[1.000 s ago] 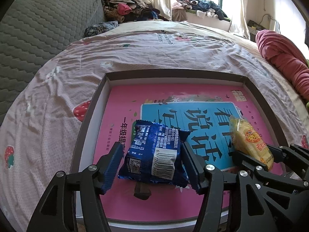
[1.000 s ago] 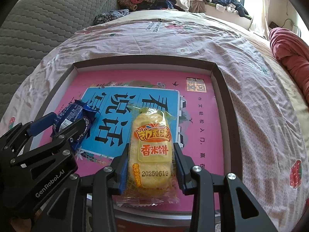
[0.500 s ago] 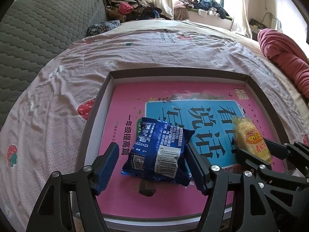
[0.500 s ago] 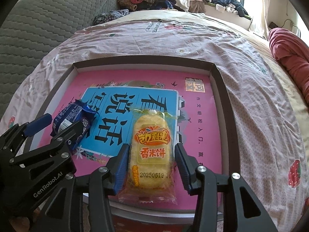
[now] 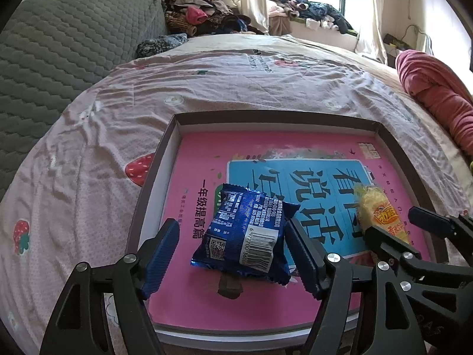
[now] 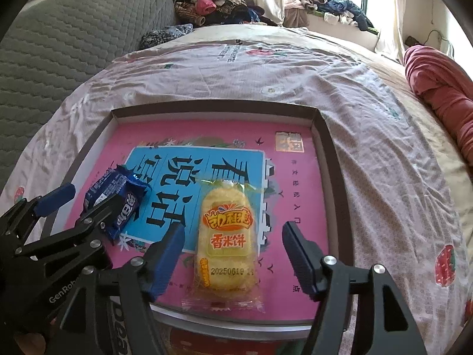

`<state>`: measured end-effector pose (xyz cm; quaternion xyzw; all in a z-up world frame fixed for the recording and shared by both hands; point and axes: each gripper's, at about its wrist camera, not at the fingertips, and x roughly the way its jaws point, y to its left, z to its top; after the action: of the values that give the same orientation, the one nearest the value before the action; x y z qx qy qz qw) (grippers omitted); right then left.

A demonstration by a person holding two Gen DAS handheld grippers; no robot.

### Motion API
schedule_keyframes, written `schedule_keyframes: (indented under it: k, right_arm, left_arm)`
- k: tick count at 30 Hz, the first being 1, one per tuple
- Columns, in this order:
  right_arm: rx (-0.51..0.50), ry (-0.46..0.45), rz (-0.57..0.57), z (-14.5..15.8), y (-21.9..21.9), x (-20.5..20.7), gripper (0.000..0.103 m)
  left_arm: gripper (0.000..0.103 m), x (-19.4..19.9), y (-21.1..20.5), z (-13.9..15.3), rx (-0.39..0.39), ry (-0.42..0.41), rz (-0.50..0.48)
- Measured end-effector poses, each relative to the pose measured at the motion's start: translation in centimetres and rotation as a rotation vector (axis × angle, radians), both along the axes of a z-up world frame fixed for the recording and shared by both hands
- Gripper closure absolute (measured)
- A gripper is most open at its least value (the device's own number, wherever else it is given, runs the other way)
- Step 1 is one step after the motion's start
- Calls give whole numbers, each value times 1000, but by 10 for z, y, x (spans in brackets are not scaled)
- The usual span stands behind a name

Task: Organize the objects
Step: 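Open the left gripper on the blue packet while the right gripper releases the bread packet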

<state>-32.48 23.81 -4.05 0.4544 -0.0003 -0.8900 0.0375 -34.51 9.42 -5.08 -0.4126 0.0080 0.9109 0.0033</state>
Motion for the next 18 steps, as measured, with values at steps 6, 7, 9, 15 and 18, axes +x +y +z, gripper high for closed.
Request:
schedule_keyframes:
  k: [6, 7, 9, 15, 18]
  right_arm:
    - [-3, 7, 5, 2, -1, 2, 35]
    - [-5, 9, 4, 3, -1, 2, 35]
    - [-9, 15, 3, 4, -1, 3, 35]
    - [-18, 24, 0, 9, 2, 5, 35]
    - [-18, 28, -4, 10, 4, 6, 35]
  left_arm:
    - [26, 1, 0, 1, -17, 0, 11]
    - [26, 1, 0, 1, -20, -1, 15]
    - [26, 3, 1, 2, -28, 1, 13]
    - [25, 6, 2, 6, -27, 5, 6]
    - [24, 8, 2, 8, -26, 9, 12]
